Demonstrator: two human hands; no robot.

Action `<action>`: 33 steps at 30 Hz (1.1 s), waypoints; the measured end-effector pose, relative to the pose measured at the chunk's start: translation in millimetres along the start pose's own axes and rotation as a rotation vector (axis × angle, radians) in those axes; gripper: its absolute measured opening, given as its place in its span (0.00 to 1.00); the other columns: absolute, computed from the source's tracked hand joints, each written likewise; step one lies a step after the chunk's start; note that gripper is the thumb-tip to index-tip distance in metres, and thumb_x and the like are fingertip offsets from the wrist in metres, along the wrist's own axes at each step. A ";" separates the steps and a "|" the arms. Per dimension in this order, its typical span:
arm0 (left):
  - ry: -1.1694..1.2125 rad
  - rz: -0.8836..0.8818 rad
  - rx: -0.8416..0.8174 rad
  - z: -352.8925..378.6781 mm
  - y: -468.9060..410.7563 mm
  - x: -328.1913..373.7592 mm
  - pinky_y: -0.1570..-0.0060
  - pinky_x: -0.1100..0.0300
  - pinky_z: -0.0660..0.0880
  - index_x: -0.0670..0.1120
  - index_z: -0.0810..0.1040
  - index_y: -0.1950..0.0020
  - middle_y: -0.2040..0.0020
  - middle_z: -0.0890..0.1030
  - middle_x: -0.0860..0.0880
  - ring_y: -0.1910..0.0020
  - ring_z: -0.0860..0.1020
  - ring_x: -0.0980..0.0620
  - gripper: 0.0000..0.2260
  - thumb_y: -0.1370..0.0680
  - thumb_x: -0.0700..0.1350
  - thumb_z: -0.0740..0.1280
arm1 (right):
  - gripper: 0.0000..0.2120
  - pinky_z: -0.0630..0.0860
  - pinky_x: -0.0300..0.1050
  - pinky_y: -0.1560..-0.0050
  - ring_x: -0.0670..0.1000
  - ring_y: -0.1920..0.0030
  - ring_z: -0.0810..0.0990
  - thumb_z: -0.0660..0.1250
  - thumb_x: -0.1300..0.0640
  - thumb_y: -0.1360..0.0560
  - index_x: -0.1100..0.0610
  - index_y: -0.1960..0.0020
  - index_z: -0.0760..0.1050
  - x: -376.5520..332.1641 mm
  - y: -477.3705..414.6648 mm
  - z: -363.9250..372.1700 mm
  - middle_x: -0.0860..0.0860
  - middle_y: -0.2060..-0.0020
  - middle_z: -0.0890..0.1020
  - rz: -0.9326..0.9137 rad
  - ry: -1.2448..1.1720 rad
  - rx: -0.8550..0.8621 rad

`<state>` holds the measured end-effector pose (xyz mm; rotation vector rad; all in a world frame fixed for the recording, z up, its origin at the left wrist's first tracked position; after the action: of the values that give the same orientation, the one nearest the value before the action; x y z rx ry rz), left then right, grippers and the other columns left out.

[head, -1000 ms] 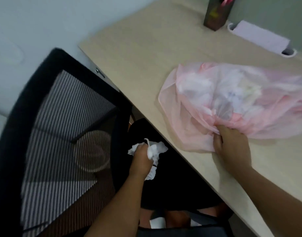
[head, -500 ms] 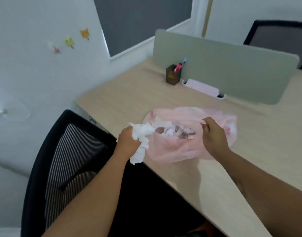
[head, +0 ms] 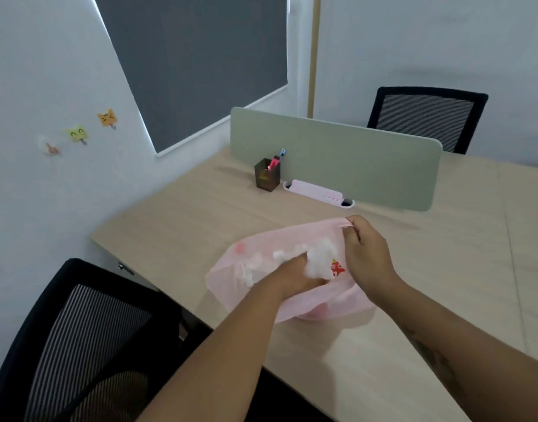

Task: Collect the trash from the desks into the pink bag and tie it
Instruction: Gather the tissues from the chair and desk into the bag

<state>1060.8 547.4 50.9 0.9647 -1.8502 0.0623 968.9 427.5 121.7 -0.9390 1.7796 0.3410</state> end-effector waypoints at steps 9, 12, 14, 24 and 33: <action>-0.217 -0.032 0.318 -71.5 7.7 -47.8 0.48 0.53 0.77 0.52 0.77 0.47 0.47 0.81 0.53 0.49 0.80 0.51 0.20 0.32 0.62 0.74 | 0.11 0.70 0.40 0.62 0.46 0.62 0.76 0.54 0.59 0.20 0.51 0.53 0.75 12.0 -5.8 -31.2 0.50 0.62 0.80 -0.020 0.121 0.135; -0.596 -0.065 0.630 -84.1 14.7 -66.6 0.53 0.52 0.74 0.49 0.70 0.48 0.48 0.74 0.49 0.46 0.74 0.45 0.20 0.32 0.56 0.73 | 0.12 0.68 0.33 0.65 0.40 0.60 0.76 0.54 0.58 0.20 0.48 0.54 0.74 11.9 -6.0 -38.1 0.45 0.63 0.80 -0.035 0.153 0.152; -0.706 -0.250 0.652 -84.2 18.1 -82.4 0.47 0.49 0.71 0.49 0.64 0.38 0.41 0.69 0.45 0.41 0.69 0.42 0.30 0.33 0.57 0.73 | 0.11 0.69 0.35 0.64 0.42 0.61 0.76 0.55 0.58 0.20 0.49 0.54 0.74 11.0 -5.2 -42.9 0.46 0.63 0.79 -0.043 0.163 0.172; -0.296 -0.228 0.623 -125.7 17.5 -90.2 0.58 0.55 0.72 0.36 0.80 0.53 0.52 0.82 0.36 0.51 0.80 0.37 0.11 0.22 0.44 0.64 | 0.10 0.74 0.51 0.58 0.59 0.56 0.75 0.54 0.56 0.19 0.52 0.49 0.74 2.0 -14.6 -75.5 0.54 0.56 0.80 -0.060 0.500 0.149; -0.040 0.113 0.785 -178.7 10.5 45.1 0.63 0.53 0.73 0.39 0.80 0.54 0.56 0.82 0.35 0.59 0.80 0.36 0.14 0.20 0.46 0.59 | 0.11 0.69 0.48 0.62 0.61 0.59 0.74 0.53 0.55 0.19 0.55 0.50 0.74 -23.9 -58.2 -178.3 0.57 0.58 0.77 -0.052 0.820 0.261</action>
<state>1180.3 606.9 178.5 1.3811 -1.9389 0.8959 896.3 289.1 228.0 -1.0038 2.4476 -0.3673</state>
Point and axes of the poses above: each hand's wrist, its own y-axis away from the middle knuckle, its own z-axis out of the palm, x = y × z, the point moved 3 cm from there along -y, towards the middle knuckle
